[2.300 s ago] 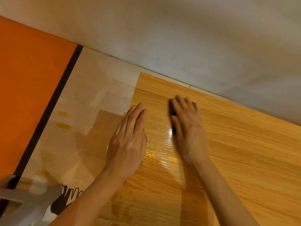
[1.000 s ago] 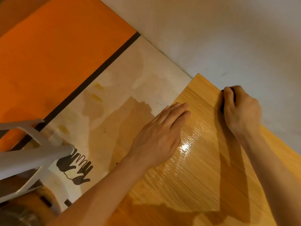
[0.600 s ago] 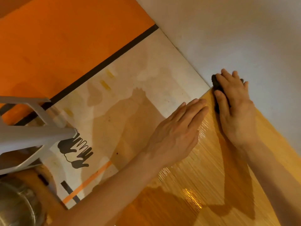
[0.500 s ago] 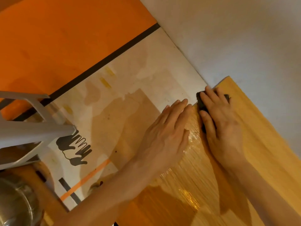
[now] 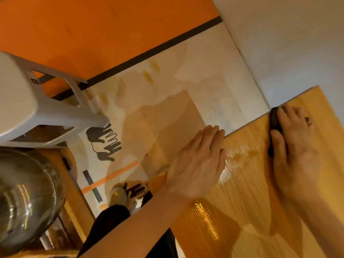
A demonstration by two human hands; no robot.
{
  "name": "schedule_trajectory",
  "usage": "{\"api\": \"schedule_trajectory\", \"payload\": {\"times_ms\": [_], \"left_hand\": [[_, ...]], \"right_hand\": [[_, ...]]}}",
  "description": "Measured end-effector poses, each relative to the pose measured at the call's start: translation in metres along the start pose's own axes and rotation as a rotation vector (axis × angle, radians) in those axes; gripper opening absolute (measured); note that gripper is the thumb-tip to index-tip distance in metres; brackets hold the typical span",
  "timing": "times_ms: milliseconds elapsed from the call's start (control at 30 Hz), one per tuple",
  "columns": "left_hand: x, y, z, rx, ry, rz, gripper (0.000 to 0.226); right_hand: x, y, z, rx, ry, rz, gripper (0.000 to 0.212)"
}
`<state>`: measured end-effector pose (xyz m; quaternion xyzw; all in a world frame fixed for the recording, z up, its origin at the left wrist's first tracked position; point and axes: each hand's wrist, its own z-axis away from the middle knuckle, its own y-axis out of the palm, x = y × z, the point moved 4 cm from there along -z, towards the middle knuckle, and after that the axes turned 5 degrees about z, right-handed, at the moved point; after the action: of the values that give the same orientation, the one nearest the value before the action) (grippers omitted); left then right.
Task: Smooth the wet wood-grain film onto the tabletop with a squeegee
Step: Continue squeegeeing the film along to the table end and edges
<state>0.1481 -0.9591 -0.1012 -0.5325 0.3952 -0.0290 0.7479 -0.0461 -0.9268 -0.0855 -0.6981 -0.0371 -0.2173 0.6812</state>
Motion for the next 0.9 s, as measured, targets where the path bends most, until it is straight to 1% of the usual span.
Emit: {"api": "schedule_trajectory", "payload": {"times_ms": [67, 100, 133, 200, 233, 267, 300, 333, 400, 433, 500, 567, 600, 633, 667, 733, 800, 833, 900], "left_hand": [[0.000, 0.002, 0.000, -0.007, 0.009, -0.008, 0.050], [0.000, 0.003, 0.000, -0.019, 0.017, -0.014, 0.049], [0.000, 0.003, -0.001, -0.036, 0.027, -0.028, 0.048], [0.001, 0.003, -0.001, -0.063, 0.036, -0.067, 0.047], [0.001, 0.003, -0.001, -0.070, 0.035, -0.081, 0.047], [0.001, 0.003, 0.000, -0.074, 0.034, -0.088, 0.047], [0.001, 0.003, 0.000, -0.072, 0.034, -0.092, 0.048], [0.001, 0.003, 0.000, -0.070, 0.035, -0.102, 0.049], [0.000, 0.003, 0.001, -0.079, 0.041, -0.137, 0.050], [0.000, 0.003, 0.001, -0.086, 0.044, -0.145, 0.050], [0.000, 0.001, 0.001, -0.096, 0.042, -0.147, 0.050], [0.000, 0.001, 0.000, -0.105, 0.047, -0.160, 0.049], [0.000, 0.000, 0.000, -0.104, 0.055, -0.159, 0.049], [0.001, 0.000, -0.001, -0.108, 0.061, -0.156, 0.048], [0.001, 0.000, -0.001, -0.115, 0.064, -0.156, 0.047], [0.001, 0.000, -0.001, -0.123, 0.060, -0.163, 0.047], [0.001, -0.001, 0.000, -0.137, 0.060, -0.164, 0.047], [0.000, -0.001, 0.000, -0.137, 0.061, -0.156, 0.047], [0.000, -0.001, 0.001, -0.130, 0.052, -0.135, 0.047]], "right_hand": [[-0.003, 0.009, 0.018, 0.061, -0.194, 0.009, 0.048], [-0.014, 0.010, 0.012, 0.079, -0.240, 0.028, 0.048], [-0.032, 0.010, -0.001, 0.076, -0.232, 0.069, 0.048], [-0.077, 0.010, -0.041, 0.001, -0.154, 0.204, 0.049], [-0.098, 0.009, -0.061, -0.029, -0.103, 0.234, 0.047], [-0.115, 0.006, -0.074, -0.040, -0.045, 0.240, 0.044], [-0.124, 0.002, -0.083, -0.052, -0.030, 0.277, 0.039], [-0.124, -0.001, -0.089, -0.061, -0.045, 0.289, 0.033], [-0.086, 0.002, -0.089, -0.042, -0.041, 0.246, 0.025], [-0.060, 0.004, -0.081, -0.003, -0.084, 0.257, 0.024], [-0.020, 0.004, -0.061, 0.093, -0.246, 0.237, 0.025], [-0.011, 0.002, -0.063, 0.195, -0.380, 0.235, 0.029], [-0.014, -0.001, -0.072, 0.199, -0.420, 0.262, 0.031], [-0.022, -0.006, -0.084, 0.182, -0.422, 0.289, 0.032], [-0.034, -0.010, -0.098, 0.163, -0.373, 0.318, 0.032], [-0.056, -0.018, -0.116, 0.174, -0.156, 0.331, 0.030], [-0.056, -0.021, -0.112, 0.197, -0.010, 0.287, 0.043], [-0.043, -0.019, -0.103, 0.171, 0.012, 0.278, 0.048], [-0.002, -0.010, -0.074, 0.126, -0.103, 0.251, 0.045]]}}
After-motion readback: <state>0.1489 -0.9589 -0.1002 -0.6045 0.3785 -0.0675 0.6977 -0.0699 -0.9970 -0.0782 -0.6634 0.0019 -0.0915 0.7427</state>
